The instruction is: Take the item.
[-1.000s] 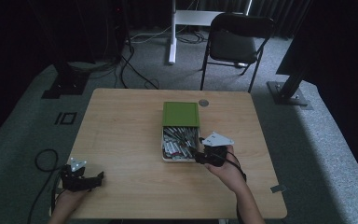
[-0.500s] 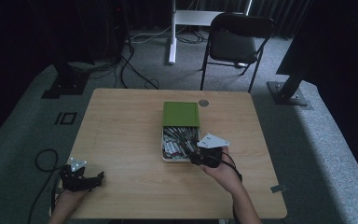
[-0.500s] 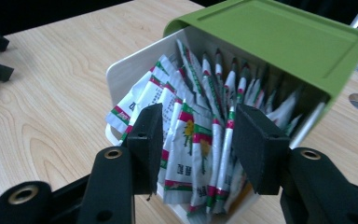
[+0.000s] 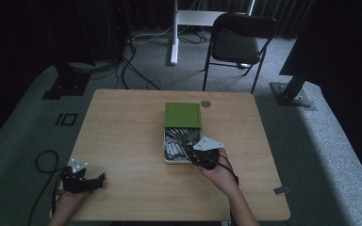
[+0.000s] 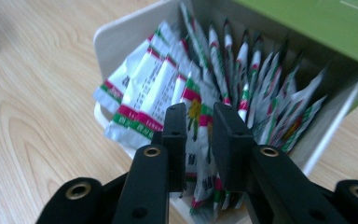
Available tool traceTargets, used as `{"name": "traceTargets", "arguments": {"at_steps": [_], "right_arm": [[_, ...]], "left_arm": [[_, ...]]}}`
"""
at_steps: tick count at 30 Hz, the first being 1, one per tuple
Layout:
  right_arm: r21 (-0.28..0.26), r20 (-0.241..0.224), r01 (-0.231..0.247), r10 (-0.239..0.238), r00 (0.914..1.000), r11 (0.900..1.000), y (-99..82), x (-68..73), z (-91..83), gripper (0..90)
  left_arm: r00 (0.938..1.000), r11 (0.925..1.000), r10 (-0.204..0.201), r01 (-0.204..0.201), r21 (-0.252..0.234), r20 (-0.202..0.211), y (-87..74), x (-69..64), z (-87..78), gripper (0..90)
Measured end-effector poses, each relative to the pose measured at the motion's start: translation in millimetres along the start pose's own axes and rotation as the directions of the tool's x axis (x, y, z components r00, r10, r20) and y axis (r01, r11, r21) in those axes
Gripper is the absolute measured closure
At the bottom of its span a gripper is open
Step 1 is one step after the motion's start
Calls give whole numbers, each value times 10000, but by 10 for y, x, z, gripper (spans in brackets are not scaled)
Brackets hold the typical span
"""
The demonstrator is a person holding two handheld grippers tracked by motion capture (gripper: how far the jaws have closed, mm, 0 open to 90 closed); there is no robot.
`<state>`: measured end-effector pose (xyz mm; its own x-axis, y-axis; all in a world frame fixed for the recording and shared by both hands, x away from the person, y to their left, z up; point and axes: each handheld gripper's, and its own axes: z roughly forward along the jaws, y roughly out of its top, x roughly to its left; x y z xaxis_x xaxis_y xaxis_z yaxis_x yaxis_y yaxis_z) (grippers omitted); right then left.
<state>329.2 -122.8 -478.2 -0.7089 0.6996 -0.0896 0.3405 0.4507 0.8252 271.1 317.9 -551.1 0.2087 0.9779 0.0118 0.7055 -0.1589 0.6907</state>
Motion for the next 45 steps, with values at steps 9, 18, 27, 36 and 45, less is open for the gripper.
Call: {"name": "traceTargets", "arguments": {"at_steps": [9,18,27,36,45], "right_arm": [[465,557,5,-31,9984,9989,-90,54,136,782],[655,1061,-15,-55,9943,9978,-128,108,218,763],[1140,1670,423,-611,9841,9926,-171,172,297,788],[1235,1761,174,-391,9836,9922,-130,150,258,862],[672,1282,-483,394,9910,9966,-71,94,152,867]], "left_arm": [[10000,10000,6,-6,3,-3,0,0,0,14],[10000,10000,1,-1,-3,-3,0,0,0,14],[10000,10000,-1,1,-1,-5,0,-1,0,14],[10000,10000,2,-2,0,-5,0,0,0,14],[10000,10000,4,-4,0,-3,0,0,0,14]]}}
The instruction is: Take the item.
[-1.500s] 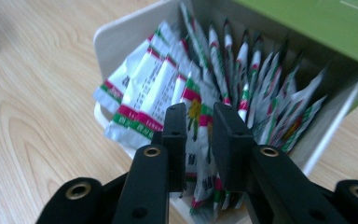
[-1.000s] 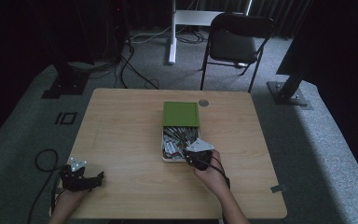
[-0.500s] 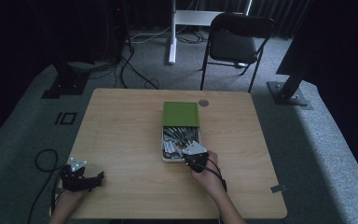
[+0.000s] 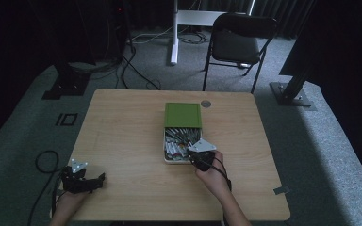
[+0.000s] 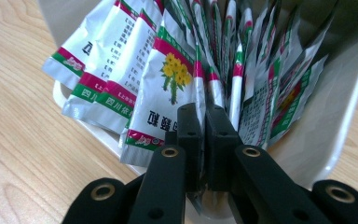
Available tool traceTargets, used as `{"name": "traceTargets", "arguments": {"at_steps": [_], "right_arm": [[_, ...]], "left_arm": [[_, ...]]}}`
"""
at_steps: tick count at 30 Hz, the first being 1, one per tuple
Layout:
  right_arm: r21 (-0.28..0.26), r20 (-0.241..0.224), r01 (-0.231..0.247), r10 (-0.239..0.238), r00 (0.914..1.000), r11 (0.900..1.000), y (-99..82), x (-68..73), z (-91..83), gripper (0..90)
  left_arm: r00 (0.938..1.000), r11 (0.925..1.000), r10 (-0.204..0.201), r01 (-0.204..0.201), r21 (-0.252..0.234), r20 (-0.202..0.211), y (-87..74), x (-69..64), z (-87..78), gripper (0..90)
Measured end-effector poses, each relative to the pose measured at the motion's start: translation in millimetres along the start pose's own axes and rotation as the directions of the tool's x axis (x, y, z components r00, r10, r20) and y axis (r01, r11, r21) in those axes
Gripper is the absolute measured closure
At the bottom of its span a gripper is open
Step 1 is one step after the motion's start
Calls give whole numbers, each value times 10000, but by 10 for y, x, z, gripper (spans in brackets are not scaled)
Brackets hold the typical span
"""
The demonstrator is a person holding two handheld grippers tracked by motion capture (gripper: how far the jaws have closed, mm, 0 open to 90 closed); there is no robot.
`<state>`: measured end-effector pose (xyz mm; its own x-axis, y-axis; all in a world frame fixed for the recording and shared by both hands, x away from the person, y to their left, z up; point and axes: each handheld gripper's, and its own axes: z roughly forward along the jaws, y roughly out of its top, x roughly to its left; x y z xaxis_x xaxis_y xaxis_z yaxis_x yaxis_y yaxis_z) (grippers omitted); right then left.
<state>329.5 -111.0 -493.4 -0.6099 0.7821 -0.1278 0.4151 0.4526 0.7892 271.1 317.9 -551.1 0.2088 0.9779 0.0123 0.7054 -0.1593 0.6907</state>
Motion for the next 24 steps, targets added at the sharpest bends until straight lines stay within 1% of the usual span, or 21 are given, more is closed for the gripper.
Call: {"name": "traceTargets", "arguments": {"at_steps": [1,4,6,8,9,10,12,13,15,18,19,20,21,22,24], "right_arm": [[-65,-58,-118,118,9999,9999,7,-5,-10,867],[-190,-158,-169,165,9997,9997,33,-10,-43,868],[-518,-372,-285,266,9990,9983,98,-6,-122,868],[-746,-390,-335,306,9988,9967,136,-16,-163,870],[-746,-390,-335,306,9988,9967,136,-16,-163,870],[-905,-461,-467,427,9980,9948,169,-29,-196,871],[-1089,-588,-547,485,9971,9925,215,-36,-245,872],[-1089,-588,-547,485,9971,9925,215,-36,-245,872],[-1371,-611,-558,478,9970,9890,279,-40,-307,874],[-1630,-711,-678,568,9959,9843,351,-63,-377,873],[-1695,-696,-677,566,9960,9832,365,-72,-392,874],[-1795,-668,-790,680,9954,9806,386,-86,-418,874],[-1823,-684,-749,634,9956,9804,398,-99,-432,874],[-1931,-651,-848,735,9952,9775,414,-117,-456,874],[-2006,-598,-860,755,9954,9759,434,-154,-492,873]], "left_arm": [[10000,10000,-2,2,-1,0,0,0,0,14],[10000,10000,-5,5,-2,-1,0,0,0,14],[10000,10000,-2,2,-1,0,0,0,0,14],[10000,10000,-5,5,-1,0,0,0,0,14],[10000,10000,-3,3,-2,0,0,0,0,14],[10000,10000,-4,4,-1,2,0,0,0,14],[10000,10000,-12,12,-8,-3,0,-1,1,14],[10000,10000,-15,15,-11,-1,0,-1,1,14],[10000,10000,-17,17,-12,-1,0,-1,1,14],[10000,10000,-8,8,-11,-3,0,-1,1,14],[10000,10000,2,-2,-1,-4,1,0,0,14],[10000,10000,19,-19,3,-3,1,2,0,14],[10000,10000,0,0,0,2,1,0,0,14],[10000,10000,0,0,1,1,1,0,0,14],[10000,10000,-3,3,-4,1,0,0,1,14]]}}
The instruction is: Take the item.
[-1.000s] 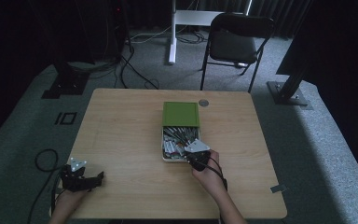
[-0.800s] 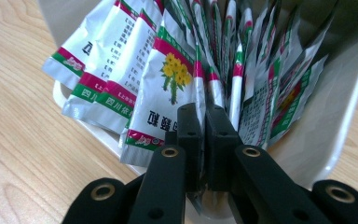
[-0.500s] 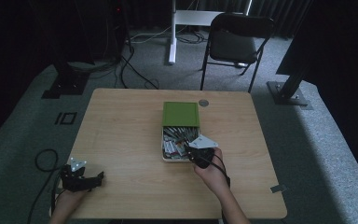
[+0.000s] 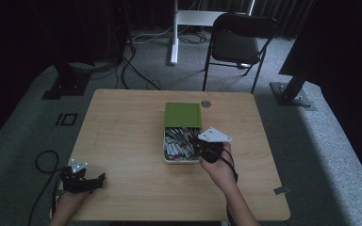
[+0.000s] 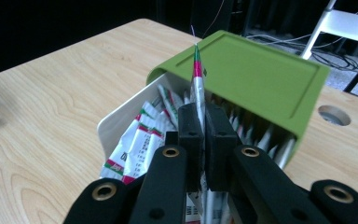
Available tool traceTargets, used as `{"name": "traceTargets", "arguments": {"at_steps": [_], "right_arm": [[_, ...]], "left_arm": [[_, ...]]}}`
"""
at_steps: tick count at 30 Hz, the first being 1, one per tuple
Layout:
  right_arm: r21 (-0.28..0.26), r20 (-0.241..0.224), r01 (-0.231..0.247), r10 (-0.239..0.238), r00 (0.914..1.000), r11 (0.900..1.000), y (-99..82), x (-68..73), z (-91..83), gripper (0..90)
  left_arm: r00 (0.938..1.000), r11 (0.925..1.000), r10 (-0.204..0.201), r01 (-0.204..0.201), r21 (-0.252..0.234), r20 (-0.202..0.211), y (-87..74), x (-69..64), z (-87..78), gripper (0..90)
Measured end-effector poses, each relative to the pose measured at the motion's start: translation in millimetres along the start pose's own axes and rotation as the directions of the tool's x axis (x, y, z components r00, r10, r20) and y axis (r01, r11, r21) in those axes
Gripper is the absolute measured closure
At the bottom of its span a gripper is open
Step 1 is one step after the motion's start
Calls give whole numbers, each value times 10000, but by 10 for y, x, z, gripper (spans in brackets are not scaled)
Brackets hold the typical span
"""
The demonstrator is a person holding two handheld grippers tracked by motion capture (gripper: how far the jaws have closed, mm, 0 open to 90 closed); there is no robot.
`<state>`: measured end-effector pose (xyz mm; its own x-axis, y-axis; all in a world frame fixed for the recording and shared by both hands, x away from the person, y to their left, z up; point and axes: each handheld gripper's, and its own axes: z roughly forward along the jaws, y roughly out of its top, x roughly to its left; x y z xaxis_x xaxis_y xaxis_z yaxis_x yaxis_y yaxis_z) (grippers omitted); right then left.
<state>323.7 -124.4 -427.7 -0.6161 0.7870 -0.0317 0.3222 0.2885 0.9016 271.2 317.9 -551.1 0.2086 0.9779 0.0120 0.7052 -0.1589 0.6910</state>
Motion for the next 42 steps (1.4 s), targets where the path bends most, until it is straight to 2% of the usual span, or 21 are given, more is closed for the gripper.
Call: {"name": "traceTargets", "arguments": {"at_steps": [2,5,10,11,17,21,24,25,27,35,36,42], "right_arm": [[-51,66,-13,13,10000,10000,9,-16,-14,874],[-256,404,-76,86,9991,9996,44,-124,-98,873],[-267,756,-149,169,9970,9995,54,-237,-174,874],[-315,1041,-235,266,9942,9992,49,-303,-210,873],[-294,1732,-342,387,9841,9990,7,-519,-302,873],[-210,2015,-398,433,9785,9990,-30,-616,-317,874],[-76,2358,-607,608,9699,9981,-106,-747,-314,874],[-76,2358,-607,608,9699,9981,-106,-747,-314,874],[20,2613,-722,691,9628,9974,-169,-831,-293,874],[219,3096,-1189,1063,9449,9927,-392,-1019,-156,874],[262,3096,-1229,1089,9446,9921,-412,-1040,-138,873],[568,3663,-1410,1107,9239,9884,-560,-1193,-16,874]], "left_arm": [[10000,10000,5,-5,3,0,0,0,0,14],[10000,10000,-11,11,4,5,0,0,0,14],[10000,10000,-5,5,4,4,0,0,0,14],[10000,10000,0,0,10,4,0,0,-1,14],[10000,10000,0,0,-4,-2,0,0,0,14],[10000,10000,-2,2,-8,-2,0,0,0,14],[10000,10000,-8,8,-6,-3,0,-1,0,14],[10000,10000,-11,11,-5,-3,0,-1,0,14],[10000,10000,-11,11,-7,-2,0,-1,0,14],[10000,10000,-1,1,2,-1,0,0,-1,14],[10000,10000,1,-1,4,-1,0,0,-1,14],[10000,10000,1,-1,3,0,0,0,-1,14]]}}
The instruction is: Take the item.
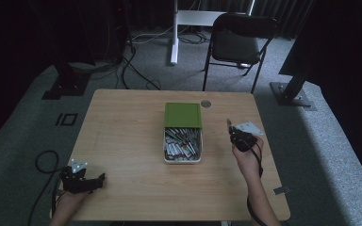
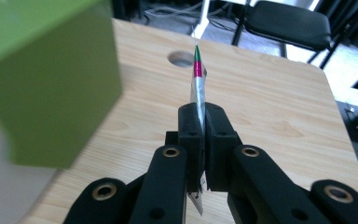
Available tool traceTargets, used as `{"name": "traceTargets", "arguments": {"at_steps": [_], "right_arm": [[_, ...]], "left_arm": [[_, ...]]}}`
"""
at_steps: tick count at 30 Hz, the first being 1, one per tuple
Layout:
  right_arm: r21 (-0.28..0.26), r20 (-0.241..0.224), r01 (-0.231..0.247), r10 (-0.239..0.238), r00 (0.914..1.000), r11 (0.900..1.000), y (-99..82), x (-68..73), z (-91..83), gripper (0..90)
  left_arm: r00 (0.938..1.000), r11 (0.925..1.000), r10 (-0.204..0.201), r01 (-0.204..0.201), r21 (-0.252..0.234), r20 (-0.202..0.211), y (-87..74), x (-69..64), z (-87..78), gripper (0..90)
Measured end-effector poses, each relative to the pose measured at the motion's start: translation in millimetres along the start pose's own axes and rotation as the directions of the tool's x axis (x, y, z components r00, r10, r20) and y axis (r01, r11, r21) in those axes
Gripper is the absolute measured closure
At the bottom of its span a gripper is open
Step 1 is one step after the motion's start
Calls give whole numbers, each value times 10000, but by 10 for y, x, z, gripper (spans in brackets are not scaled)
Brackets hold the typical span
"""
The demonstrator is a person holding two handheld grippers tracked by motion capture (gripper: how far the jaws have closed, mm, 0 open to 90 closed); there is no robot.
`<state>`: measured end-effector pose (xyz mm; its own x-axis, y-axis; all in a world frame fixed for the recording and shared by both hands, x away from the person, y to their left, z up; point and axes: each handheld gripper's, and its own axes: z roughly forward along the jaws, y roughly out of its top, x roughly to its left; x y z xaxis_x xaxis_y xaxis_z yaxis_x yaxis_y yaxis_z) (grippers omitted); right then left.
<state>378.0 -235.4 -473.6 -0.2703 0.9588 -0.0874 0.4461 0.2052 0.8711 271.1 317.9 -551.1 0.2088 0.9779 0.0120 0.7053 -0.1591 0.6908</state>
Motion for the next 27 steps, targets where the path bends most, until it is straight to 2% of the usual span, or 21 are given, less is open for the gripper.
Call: {"name": "traceTargets", "arguments": {"at_steps": [1,2,8,9,10,18,23,24,27], "right_arm": [[0,0,0,0,10000,10000,0,0,0,874],[118,317,44,-48,9995,9999,-40,-43,68,873],[463,576,-2,-25,9983,9989,-135,-116,214,873],[583,826,186,-234,9963,9981,-182,-113,265,873],[611,854,187,-239,9961,9980,-198,-110,281,873],[922,515,93,-141,9986,9957,-352,28,415,871],[862,178,89,-105,9998,9962,-336,127,436,867],[826,13,-34,33,10000,9966,-336,149,447,865],[814,-48,-52,56,10000,9967,-338,185,464,852]], "left_arm": [[10000,10000,0,0,0,0,0,0,0,14],[10000,10000,-4,4,-1,0,0,0,0,14],[10000,10000,-1,1,1,-3,0,0,0,14],[10000,10000,-1,1,-1,0,0,0,0,14],[10000,10000,0,0,0,-1,0,0,0,14],[10000,10000,1,-1,2,-3,0,0,0,14],[10000,10000,-3,3,-1,-3,0,-1,0,14],[10000,10000,-4,4,-1,-3,0,-1,0,14],[10000,10000,-5,5,-2,-3,0,-1,0,14]]}}
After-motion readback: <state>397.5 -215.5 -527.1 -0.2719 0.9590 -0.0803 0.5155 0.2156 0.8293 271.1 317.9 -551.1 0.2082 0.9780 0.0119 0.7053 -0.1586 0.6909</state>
